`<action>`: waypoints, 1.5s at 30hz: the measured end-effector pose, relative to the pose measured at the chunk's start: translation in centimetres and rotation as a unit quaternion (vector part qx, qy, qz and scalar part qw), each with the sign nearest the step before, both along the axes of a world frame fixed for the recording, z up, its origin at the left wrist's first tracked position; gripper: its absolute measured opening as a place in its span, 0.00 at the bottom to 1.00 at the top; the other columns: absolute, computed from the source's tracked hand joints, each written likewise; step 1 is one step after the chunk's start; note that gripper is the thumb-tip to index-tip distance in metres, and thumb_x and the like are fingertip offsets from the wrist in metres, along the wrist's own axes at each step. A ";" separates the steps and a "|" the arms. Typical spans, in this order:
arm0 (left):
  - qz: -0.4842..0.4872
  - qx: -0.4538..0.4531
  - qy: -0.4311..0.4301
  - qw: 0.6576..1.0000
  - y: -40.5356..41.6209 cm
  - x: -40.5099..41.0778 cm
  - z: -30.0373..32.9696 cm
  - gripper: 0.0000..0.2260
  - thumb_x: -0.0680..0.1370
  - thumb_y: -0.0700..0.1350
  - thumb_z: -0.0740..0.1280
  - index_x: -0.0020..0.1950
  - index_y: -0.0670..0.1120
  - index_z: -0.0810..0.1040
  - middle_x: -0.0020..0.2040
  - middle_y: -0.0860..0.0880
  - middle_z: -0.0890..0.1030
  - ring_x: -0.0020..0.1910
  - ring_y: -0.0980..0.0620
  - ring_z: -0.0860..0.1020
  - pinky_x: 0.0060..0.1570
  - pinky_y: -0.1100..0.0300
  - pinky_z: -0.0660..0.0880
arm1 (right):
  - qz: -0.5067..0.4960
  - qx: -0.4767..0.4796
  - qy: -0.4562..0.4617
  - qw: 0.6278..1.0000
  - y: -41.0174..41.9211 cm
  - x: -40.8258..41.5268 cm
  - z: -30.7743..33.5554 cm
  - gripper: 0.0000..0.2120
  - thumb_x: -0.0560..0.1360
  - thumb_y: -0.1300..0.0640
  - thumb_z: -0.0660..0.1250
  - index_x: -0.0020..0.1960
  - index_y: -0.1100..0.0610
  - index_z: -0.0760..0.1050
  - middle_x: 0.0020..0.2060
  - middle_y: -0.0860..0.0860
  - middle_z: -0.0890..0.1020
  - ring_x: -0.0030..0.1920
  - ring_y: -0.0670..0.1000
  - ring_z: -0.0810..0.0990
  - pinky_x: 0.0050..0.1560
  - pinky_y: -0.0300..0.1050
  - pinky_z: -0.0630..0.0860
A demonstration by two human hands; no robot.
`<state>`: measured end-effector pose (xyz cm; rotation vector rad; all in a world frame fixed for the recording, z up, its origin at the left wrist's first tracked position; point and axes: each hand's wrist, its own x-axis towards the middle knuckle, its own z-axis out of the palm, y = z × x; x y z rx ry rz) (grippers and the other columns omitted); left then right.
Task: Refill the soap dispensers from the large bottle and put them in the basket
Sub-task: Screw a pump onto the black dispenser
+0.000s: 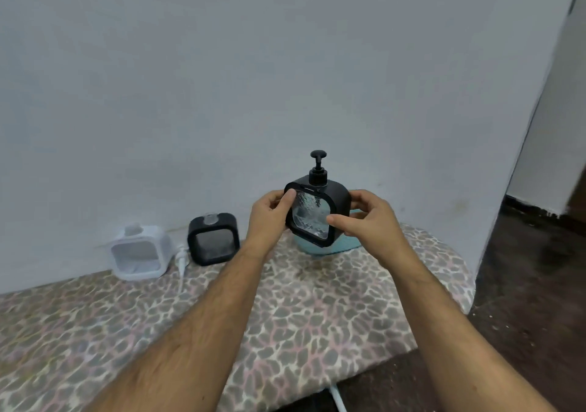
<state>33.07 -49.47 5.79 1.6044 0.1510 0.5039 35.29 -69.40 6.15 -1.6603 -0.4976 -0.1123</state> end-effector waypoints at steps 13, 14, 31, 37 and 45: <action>-0.094 0.082 0.061 0.990 -2.9 12.8 1.4 0.19 0.82 0.59 0.56 0.56 0.50 0.82 0.55 0.52 0.84 0.57 0.52 0.80 0.65 0.49 0.72 | -0.142 -0.058 -0.028 0.988 -1.2 9.6 0.1 0.21 0.65 0.53 0.80 0.54 0.50 0.77 0.47 0.42 0.82 0.43 0.43 0.83 0.47 0.42 0.79; -0.103 0.094 0.075 0.987 -3.0 13.3 1.4 0.20 0.82 0.60 0.55 0.59 0.49 0.81 0.56 0.52 0.83 0.58 0.53 0.79 0.66 0.50 0.71 | -0.152 -0.076 -0.028 0.985 -1.2 10.0 -0.2 0.21 0.64 0.52 0.80 0.54 0.50 0.77 0.47 0.41 0.82 0.45 0.44 0.83 0.48 0.43 0.79; -0.150 0.121 0.172 0.966 -2.9 17.8 -3.0 0.21 0.80 0.60 0.61 0.59 0.44 0.79 0.55 0.48 0.84 0.54 0.51 0.81 0.60 0.51 0.76 | -0.224 -0.361 0.014 0.905 0.1 13.6 -3.6 0.21 0.60 0.41 0.77 0.45 0.53 0.76 0.42 0.49 0.78 0.49 0.54 0.77 0.45 0.53 0.80; -0.192 0.139 0.217 0.947 -2.6 18.9 -3.9 0.18 0.82 0.54 0.62 0.65 0.44 0.76 0.57 0.47 0.82 0.54 0.52 0.80 0.56 0.57 0.76 | -0.239 -0.463 0.025 0.853 0.8 14.3 -3.2 0.23 0.65 0.42 0.75 0.53 0.54 0.77 0.48 0.50 0.68 0.56 0.55 0.71 0.51 0.48 0.74; -0.204 0.199 0.267 0.921 -3.1 19.3 -4.3 0.20 0.83 0.60 0.56 0.68 0.50 0.73 0.63 0.49 0.79 0.62 0.50 0.76 0.52 0.54 0.74 | -0.255 -0.525 0.038 0.811 1.2 14.8 -2.6 0.25 0.68 0.40 0.73 0.58 0.52 0.75 0.55 0.52 0.75 0.59 0.56 0.73 0.57 0.51 0.73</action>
